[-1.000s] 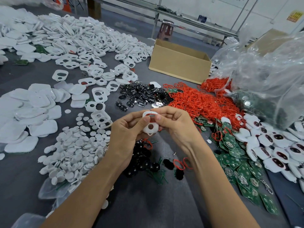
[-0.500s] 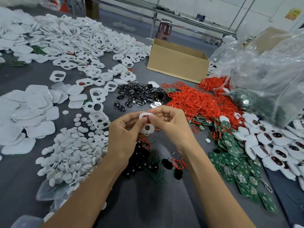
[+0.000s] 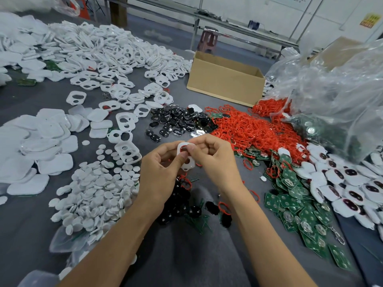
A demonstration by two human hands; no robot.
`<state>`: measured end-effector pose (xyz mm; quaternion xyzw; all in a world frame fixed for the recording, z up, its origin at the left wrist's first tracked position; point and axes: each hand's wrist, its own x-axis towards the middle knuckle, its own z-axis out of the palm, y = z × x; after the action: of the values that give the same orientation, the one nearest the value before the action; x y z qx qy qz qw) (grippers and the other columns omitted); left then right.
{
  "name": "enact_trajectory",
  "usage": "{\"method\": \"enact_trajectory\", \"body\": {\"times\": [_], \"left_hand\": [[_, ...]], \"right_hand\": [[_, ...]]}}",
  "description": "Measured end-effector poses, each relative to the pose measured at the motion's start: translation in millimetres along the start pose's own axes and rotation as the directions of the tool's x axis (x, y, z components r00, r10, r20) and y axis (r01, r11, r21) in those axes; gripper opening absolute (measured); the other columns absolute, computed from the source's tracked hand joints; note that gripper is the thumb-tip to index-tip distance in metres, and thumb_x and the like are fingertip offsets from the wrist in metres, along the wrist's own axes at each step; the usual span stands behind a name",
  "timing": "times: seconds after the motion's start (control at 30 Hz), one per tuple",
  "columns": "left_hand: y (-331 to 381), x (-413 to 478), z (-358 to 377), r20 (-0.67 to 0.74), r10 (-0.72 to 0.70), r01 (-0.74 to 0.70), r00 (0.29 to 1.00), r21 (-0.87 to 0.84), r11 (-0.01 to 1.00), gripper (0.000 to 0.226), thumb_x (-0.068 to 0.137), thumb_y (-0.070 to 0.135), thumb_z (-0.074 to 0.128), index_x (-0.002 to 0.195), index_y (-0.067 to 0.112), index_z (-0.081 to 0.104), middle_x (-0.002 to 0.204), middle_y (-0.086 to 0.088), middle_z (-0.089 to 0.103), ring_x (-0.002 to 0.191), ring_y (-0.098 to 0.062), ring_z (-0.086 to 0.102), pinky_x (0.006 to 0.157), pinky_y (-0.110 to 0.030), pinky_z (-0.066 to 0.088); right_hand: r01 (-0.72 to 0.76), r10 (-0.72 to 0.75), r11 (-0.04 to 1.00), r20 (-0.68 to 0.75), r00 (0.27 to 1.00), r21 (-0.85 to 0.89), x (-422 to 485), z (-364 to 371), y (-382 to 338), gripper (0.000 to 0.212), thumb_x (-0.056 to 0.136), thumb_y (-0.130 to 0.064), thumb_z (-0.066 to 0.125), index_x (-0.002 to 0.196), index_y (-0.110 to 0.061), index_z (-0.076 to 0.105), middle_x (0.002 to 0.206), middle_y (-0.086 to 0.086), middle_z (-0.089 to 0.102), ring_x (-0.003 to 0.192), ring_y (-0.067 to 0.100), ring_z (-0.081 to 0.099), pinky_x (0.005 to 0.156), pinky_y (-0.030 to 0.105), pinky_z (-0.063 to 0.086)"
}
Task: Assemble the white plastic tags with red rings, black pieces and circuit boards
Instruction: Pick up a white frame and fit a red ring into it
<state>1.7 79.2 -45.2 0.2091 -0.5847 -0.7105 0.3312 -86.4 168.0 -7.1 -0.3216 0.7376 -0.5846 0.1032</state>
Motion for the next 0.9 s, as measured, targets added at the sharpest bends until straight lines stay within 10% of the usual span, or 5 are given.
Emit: {"method": "enact_trajectory", "body": {"times": [0.6,0.9], "left_hand": [[1,-1,0,-0.006,0.123,-0.123,0.992,0.045,0.991,0.03,0.087,0.008,0.072,0.111,0.025,0.07,0.105,0.008,0.075,0.099,-0.01,0.071,0.089,-0.037,0.056],[3,0,3,0.051,-0.001,0.009,0.999,-0.162,0.987,0.024,0.095,0.001,0.057,0.113,0.014,0.068,0.098,-0.005,0.076,0.087,-0.015,0.072,0.077,-0.027,0.058]], "right_hand": [[0.023,-0.042,0.997,-0.252,0.967,-0.08,-3,8,-6,0.011,0.078,-0.016,0.079,0.079,-0.019,0.068,0.052,-0.022,0.058,0.049,-0.004,0.052,0.053,0.013,0.041],[0.024,-0.027,0.997,-0.04,0.999,-0.072,-4,12,-9,0.021,0.097,-0.016,0.054,0.098,-0.012,0.074,0.084,0.003,0.074,0.076,0.023,0.069,0.071,0.043,0.057]]}}
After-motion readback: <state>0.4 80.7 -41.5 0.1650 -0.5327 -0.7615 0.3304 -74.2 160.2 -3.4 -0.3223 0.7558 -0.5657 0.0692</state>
